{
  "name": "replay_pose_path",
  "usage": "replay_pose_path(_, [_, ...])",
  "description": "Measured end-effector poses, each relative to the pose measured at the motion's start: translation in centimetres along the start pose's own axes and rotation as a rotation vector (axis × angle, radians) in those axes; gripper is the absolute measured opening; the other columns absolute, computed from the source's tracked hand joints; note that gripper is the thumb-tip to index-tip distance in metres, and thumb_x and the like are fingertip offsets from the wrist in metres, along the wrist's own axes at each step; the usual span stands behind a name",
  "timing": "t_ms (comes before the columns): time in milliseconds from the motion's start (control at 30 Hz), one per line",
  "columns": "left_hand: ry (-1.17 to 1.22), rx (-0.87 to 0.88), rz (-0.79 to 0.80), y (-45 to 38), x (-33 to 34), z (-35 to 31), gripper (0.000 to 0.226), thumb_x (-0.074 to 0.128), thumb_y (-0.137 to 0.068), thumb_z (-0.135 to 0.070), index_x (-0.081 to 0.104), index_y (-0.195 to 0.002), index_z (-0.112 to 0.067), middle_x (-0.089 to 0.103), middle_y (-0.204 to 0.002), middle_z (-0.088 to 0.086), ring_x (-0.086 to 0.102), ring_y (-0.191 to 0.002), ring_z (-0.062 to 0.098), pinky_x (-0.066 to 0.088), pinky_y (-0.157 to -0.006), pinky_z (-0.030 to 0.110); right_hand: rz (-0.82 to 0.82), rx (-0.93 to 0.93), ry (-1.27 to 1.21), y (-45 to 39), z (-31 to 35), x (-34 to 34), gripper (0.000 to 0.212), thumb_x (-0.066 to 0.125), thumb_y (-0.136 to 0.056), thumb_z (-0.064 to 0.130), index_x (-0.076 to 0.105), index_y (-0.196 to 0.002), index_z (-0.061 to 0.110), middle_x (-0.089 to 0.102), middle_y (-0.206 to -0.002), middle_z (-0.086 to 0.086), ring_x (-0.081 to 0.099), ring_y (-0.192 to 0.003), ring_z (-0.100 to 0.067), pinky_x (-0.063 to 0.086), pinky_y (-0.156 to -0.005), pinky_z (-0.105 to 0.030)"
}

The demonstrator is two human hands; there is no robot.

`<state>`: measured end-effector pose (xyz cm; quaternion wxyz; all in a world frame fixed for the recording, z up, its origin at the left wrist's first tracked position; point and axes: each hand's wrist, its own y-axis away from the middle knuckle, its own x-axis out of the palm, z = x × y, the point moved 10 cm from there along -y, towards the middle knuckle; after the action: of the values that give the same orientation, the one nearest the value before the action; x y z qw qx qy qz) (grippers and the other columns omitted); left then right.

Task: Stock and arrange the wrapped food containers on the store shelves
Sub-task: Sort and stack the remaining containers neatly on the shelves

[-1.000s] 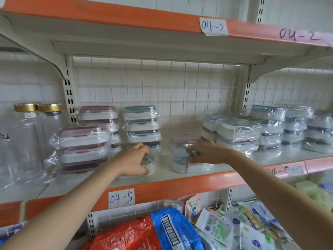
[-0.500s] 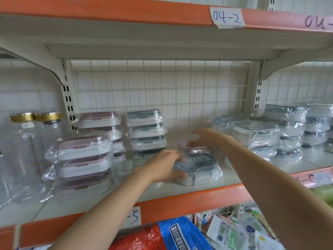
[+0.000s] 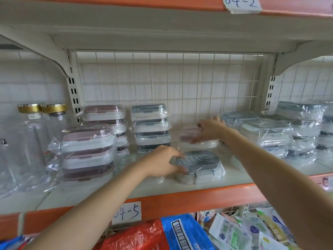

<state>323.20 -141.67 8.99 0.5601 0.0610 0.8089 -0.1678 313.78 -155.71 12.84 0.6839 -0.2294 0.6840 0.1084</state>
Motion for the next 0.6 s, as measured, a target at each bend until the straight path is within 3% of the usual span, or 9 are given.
replay_pose_path(67, [0.141, 0.001, -0.135, 0.9, -3.1, -0.2, 0.026, 0.065, -0.086, -0.033, 0.067, -0.109, -0.02, 0.063, -0.119, -0.006, 0.055, -0.114, 0.009, 0.039, -0.102, 0.027, -0.043, -0.015, 0.004, 1.4, 0.0, -2.5, 0.096, 0.045, -0.053, 0.087, 0.056, -0.116, 0.016, 0.054, -0.119, -0.004, 0.043, -0.114, -0.024, 0.03, -0.104, -0.037])
replay_pose_path(100, [0.184, 0.0, -0.24, 1.5, -5.2, -0.2, 0.013, 0.065, -0.087, -0.025, 0.067, -0.1, -0.022, 0.064, -0.111, -0.006, 0.057, -0.106, 0.007, 0.041, -0.098, 0.026, -0.059, -0.067, -0.007, 2.1, 0.8, -3.3, 0.097, 0.044, -0.056, 0.086, 0.055, -0.121, 0.015, 0.056, -0.121, -0.005, 0.044, -0.108, -0.02, 0.029, -0.1, -0.032])
replay_pose_path(133, [0.195, -0.006, -0.355, 2.3, -7.3, -0.1, 0.01, 0.066, -0.086, -0.02, 0.063, -0.095, -0.025, 0.062, -0.108, -0.005, 0.057, -0.103, 0.007, 0.041, -0.094, 0.025, -0.068, -0.129, -0.02, 2.8, 2.1, -3.8, 0.091, 0.047, -0.064, 0.081, 0.053, -0.127, 0.016, 0.056, -0.123, -0.005, 0.044, -0.104, -0.017, 0.028, -0.096, -0.029])
replay_pose_path(200, [0.147, -0.042, -0.474, 3.5, -10.2, 0.6, 0.026, 0.068, -0.084, -0.024, 0.053, -0.104, -0.026, 0.05, -0.119, -0.003, 0.047, -0.114, 0.01, 0.032, -0.092, 0.021, -0.044, -0.236, -0.076, 4.2, 5.4, -3.6, 0.078, 0.054, -0.076, 0.07, 0.044, -0.136, 0.021, 0.052, -0.131, -0.004, 0.043, -0.113, -0.02, 0.03, -0.102, -0.032])
replay_pose_path(267, [0.064, -0.134, -0.319, 3.7, -9.6, 1.9, 0.062, 0.071, -0.08, -0.042, 0.039, -0.13, -0.025, 0.033, -0.14, -0.002, 0.03, -0.132, 0.011, 0.026, -0.103, 0.024, 0.091, -0.289, -0.249, 5.5, 8.3, -1.7, 0.079, 0.059, -0.079, 0.062, 0.036, -0.143, 0.023, 0.043, -0.141, -0.002, 0.038, -0.128, -0.023, 0.029, -0.11, -0.041])
replay_pose_path(367, [-0.023, -0.261, -0.058, 4.4, -6.1, 3.9, 0.105, 0.068, -0.069, -0.064, 0.015, -0.15, -0.022, 0.012, -0.157, -0.004, 0.014, -0.144, 0.014, 0.018, -0.116, 0.034, 0.272, -0.304, -0.642, 7.6, 9.8, 0.2, 0.084, 0.068, -0.079, 0.046, 0.026, -0.148, 0.023, 0.03, -0.151, 0.002, 0.029, -0.137, -0.014, 0.022, -0.115, -0.035])
replay_pose_path(433, [-0.016, -0.285, -0.008, 4.4, -4.5, 4.5, 0.113, 0.068, -0.067, -0.067, 0.011, -0.152, -0.02, 0.011, -0.158, -0.004, 0.015, -0.143, 0.015, 0.018, -0.116, 0.033, 0.305, -0.282, -0.718, 8.7, 8.6, 0.3, 0.086, 0.07, -0.08, 0.037, 0.021, -0.149, 0.022, 0.024, -0.154, 0.003, 0.024, -0.137, -0.011, 0.017, -0.11, -0.025])
replay_pose_path(500, [-0.033, -0.29, 0.023, 3.9, -3.3, 4.4, 0.113, 0.07, -0.067, -0.065, 0.011, -0.151, -0.019, 0.014, -0.156, -0.002, 0.018, -0.142, 0.019, 0.022, -0.115, 0.037, 0.332, -0.223, -0.687, 9.3, 6.9, 0.9, 0.089, 0.07, -0.081, 0.033, 0.016, -0.15, 0.019, 0.019, -0.156, 0.002, 0.019, -0.141, -0.014, 0.014, -0.111, -0.026])
replay_pose_path(600, [-0.078, -0.24, -0.053, 3.1, -4.1, 3.3, 0.103, 0.077, -0.066, -0.056, 0.025, -0.145, -0.015, 0.029, -0.141, 0.002, 0.028, -0.134, 0.02, 0.03, -0.109, 0.036, 0.398, -0.189, -0.506, 10.0, 5.4, 3.0, 0.082, 0.067, -0.084, 0.032, 0.02, -0.148, 0.012, 0.028, -0.152, -0.002, 0.032, -0.135, -0.017, 0.022, -0.112, -0.025])
